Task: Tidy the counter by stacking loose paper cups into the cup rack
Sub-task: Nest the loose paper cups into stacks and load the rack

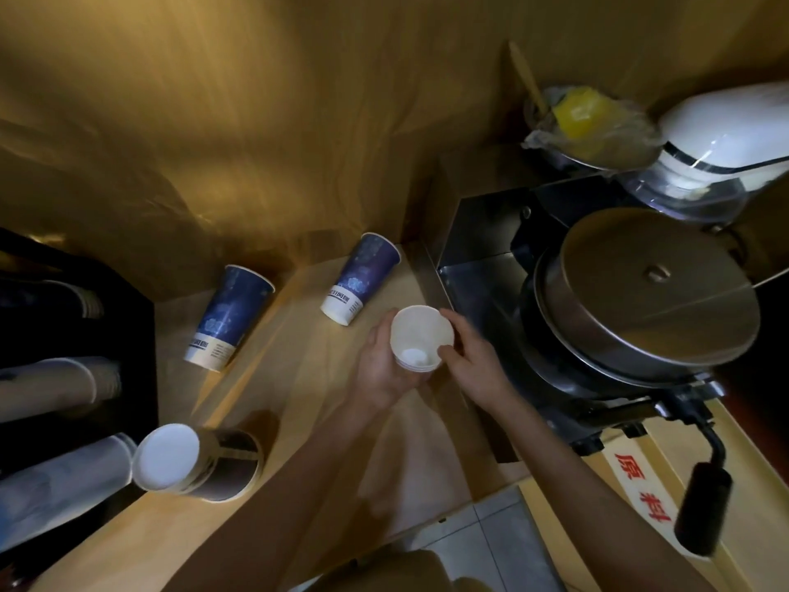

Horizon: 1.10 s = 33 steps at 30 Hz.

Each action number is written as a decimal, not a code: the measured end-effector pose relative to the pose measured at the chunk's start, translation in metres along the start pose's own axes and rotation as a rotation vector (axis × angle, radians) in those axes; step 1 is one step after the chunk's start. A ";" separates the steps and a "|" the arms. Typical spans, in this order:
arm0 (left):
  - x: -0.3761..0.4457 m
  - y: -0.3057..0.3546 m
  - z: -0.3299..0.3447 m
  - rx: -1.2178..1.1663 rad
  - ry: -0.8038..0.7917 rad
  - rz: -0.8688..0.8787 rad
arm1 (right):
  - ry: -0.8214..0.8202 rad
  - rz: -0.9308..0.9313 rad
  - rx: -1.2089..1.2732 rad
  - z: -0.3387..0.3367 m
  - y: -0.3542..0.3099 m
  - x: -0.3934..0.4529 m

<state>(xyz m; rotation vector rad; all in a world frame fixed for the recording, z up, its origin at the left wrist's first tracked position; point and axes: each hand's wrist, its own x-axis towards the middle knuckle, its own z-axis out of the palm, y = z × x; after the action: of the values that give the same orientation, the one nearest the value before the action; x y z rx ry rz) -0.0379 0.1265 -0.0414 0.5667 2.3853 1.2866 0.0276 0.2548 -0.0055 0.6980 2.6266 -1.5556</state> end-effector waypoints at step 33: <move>0.087 -0.119 -0.188 0.539 0.022 -0.641 | 0.178 0.740 0.501 0.133 -0.046 0.186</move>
<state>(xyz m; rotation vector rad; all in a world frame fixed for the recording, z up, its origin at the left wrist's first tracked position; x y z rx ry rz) -0.2257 -0.0201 -0.0571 -0.0982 2.6070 0.3809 -0.1854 0.1930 -0.0773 1.6500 1.6804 -1.9059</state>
